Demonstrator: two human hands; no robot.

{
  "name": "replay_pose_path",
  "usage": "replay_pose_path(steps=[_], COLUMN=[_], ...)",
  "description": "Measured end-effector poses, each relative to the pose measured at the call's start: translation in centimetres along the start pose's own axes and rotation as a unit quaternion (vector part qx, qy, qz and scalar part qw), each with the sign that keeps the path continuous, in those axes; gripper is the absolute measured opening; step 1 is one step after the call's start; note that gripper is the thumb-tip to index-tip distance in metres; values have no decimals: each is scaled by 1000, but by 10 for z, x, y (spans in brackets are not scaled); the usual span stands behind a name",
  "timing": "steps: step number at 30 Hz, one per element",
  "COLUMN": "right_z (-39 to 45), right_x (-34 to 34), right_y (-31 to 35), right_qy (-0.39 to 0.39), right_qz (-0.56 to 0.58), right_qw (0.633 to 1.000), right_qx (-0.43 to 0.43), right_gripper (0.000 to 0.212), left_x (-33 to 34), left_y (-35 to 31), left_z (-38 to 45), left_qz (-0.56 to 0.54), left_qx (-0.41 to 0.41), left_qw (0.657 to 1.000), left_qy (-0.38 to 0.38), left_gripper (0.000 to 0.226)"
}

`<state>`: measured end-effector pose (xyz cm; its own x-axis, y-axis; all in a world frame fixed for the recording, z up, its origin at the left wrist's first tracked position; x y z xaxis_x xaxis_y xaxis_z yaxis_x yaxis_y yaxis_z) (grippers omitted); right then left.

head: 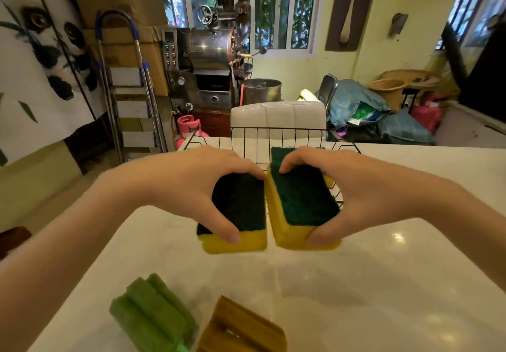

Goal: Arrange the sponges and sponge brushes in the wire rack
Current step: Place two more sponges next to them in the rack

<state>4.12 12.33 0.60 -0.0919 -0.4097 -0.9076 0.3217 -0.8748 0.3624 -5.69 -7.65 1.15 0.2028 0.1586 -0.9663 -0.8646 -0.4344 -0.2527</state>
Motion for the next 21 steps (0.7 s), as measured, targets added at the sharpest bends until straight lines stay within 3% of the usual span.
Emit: replay_pose_path(steps=[11, 21], right_z=[66, 121], right_x=[-27, -3], right_y=[-30, -71], right_qy=[-91, -131], right_qz=[-22, 95], right_qw=[996, 986], right_qx=[-6, 33], right_gripper=[80, 86], left_x=[-48, -3], left_y=[35, 110], left_z=[63, 111], left_qz=[58, 24], left_qx=[-20, -71], left_qw=[994, 994], left_qy=[-85, -74], left_gripper=[81, 94])
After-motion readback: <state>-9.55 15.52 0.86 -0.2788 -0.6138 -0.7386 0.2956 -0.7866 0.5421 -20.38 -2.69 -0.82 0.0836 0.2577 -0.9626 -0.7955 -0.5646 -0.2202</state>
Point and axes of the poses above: each hand's wrist, its own z-axis towards the middle knuckle, its own x-axis out of the palm, y = z × x, the point moved 1 cm from there along z, towards the middle knuckle, and after that the axes turned 12 degrees about -y, right-handed, at the moved point
